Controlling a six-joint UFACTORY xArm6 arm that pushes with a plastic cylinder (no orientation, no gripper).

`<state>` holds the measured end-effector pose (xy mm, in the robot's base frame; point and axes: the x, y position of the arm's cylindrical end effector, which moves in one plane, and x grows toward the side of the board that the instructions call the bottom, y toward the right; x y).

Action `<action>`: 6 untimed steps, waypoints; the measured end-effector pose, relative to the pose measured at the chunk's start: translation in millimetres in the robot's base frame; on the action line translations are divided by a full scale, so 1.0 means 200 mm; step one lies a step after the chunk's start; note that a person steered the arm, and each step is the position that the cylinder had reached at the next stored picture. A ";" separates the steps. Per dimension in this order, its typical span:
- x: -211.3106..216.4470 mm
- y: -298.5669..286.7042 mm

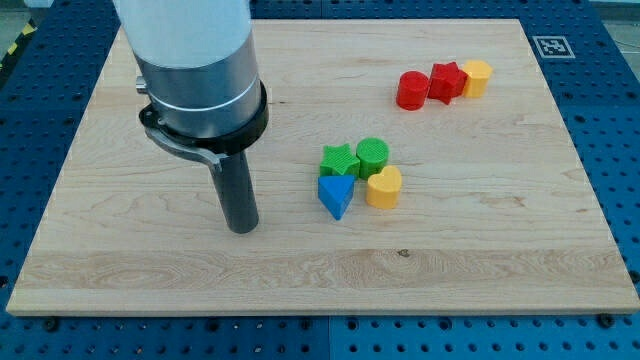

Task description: Slide the blue cube downwards of the board

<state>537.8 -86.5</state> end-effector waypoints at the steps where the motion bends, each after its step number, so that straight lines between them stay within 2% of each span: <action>1: -0.03 0.00; 2: -0.12 -0.08; 4: -0.46 -0.38; 6: -0.88 -0.40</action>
<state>361.0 -166.0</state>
